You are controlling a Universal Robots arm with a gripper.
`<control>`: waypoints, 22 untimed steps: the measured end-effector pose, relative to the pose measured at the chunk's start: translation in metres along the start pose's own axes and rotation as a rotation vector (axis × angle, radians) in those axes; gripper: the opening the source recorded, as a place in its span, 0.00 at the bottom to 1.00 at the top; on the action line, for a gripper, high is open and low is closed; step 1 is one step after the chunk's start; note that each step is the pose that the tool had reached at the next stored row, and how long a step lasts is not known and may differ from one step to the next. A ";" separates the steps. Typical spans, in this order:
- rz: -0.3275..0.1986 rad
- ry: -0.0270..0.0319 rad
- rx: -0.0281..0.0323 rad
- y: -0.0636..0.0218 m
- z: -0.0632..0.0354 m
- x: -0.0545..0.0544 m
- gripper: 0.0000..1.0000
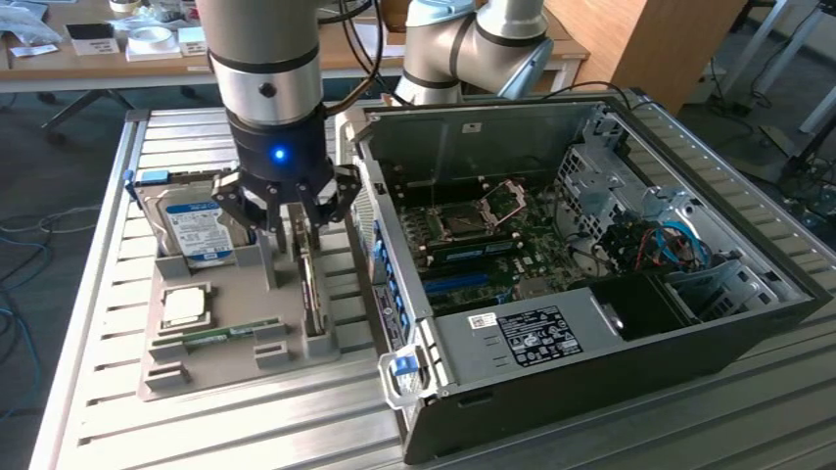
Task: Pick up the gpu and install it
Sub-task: 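Pick up the gpu and move the gpu toward the slot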
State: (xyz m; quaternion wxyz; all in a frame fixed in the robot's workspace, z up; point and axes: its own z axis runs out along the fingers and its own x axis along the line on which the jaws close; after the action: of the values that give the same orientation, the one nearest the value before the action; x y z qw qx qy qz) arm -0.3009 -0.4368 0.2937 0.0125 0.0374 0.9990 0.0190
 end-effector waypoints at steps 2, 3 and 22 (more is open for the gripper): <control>0.000 0.0001 0.0001 -0.0001 0.0035 0.000 0.42; 0.000 0.0000 0.0000 -0.0002 0.0053 0.000 0.42; 0.000 0.0021 0.0002 -0.0070 0.0142 -0.003 0.42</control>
State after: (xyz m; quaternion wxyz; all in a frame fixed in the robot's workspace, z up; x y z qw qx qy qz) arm -0.2982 -0.4435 0.2793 0.0114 0.0374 0.9991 0.0189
